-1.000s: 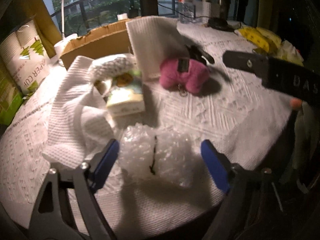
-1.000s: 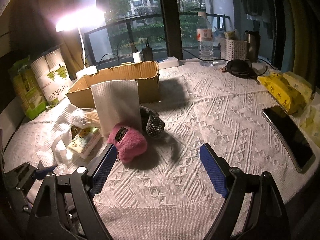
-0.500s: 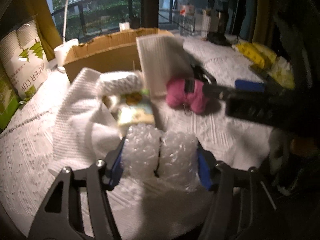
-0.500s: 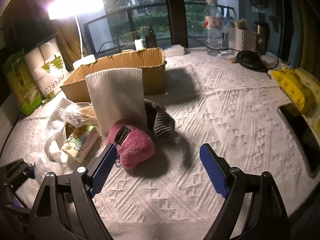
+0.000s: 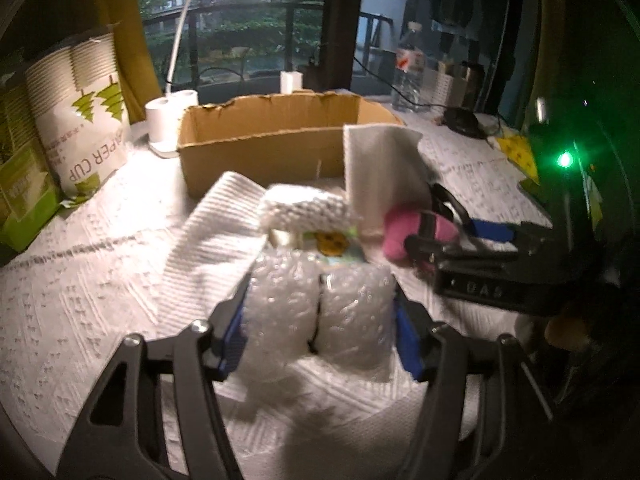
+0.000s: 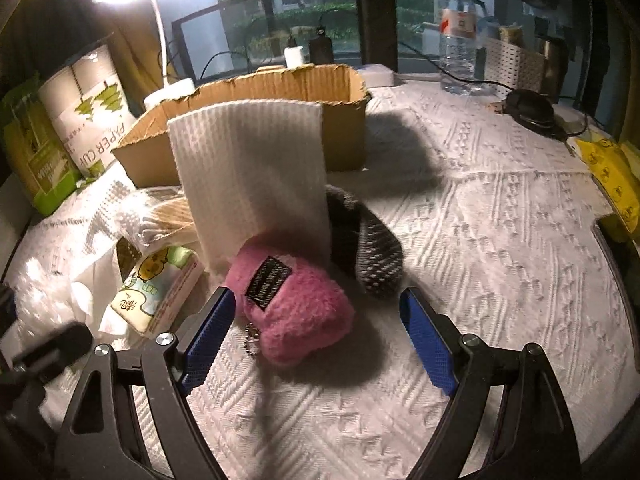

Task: Organize soft objects
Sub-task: 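Grasp the pink plush toy with the right tool while the left tool lifts the bubble wrap, then carry the bubble wrap in the left tool and the plush in the right tool over the cardboard box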

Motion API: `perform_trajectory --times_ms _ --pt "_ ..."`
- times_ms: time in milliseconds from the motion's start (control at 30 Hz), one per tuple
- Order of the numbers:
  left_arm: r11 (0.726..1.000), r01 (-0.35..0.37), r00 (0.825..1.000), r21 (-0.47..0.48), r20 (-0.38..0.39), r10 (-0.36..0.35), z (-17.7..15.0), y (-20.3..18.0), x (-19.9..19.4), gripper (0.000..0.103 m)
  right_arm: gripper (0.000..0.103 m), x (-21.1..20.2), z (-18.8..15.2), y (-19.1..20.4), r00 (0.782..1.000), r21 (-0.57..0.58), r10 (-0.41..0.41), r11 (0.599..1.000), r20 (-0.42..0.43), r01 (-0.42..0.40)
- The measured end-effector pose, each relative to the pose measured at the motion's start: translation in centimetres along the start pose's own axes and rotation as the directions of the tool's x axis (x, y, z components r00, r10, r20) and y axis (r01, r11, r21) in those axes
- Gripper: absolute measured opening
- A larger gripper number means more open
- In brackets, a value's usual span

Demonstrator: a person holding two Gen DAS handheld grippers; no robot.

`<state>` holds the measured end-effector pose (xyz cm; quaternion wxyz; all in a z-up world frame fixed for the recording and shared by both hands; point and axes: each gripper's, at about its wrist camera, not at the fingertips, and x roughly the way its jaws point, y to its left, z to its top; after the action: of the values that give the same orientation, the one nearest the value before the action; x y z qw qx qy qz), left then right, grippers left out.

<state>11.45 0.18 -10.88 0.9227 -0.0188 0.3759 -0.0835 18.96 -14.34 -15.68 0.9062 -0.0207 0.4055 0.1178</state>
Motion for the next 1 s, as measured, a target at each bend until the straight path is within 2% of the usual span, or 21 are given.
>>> perform_trajectory --times_ms 67,100,200,300,633,1000 --pt "1.0 -0.003 1.0 -0.008 0.01 0.003 0.1 0.3 -0.3 0.062 0.081 0.1 0.0 0.4 1.0 -0.013 -0.005 1.0 0.0 0.005" --pt "1.0 -0.004 1.0 -0.011 0.017 0.005 0.2 0.4 -0.5 0.062 0.072 0.2 0.1 0.5 1.0 -0.019 -0.011 1.0 -0.002 0.011" --pt "1.0 -0.006 0.999 -0.018 0.034 0.007 0.4 0.7 -1.0 0.062 0.056 0.1 0.1 1.1 1.0 -0.042 -0.007 0.999 -0.004 0.007" --pt "1.0 -0.009 0.999 -0.023 0.051 0.011 0.6 0.8 -1.6 0.062 0.049 -0.3 0.1 1.6 1.0 -0.059 -0.012 0.998 0.009 0.013" --pt "0.999 -0.013 0.994 -0.036 0.107 0.017 1.4 0.5 -3.5 0.062 0.047 -3.5 0.3 2.5 0.995 -0.1 0.051 0.994 0.087 -0.043" --pt "0.999 -0.029 0.988 -0.037 0.153 0.034 3.3 0.1 -5.0 0.062 0.047 -7.0 2.3 2.0 0.977 -0.103 0.101 0.991 0.186 -0.083"
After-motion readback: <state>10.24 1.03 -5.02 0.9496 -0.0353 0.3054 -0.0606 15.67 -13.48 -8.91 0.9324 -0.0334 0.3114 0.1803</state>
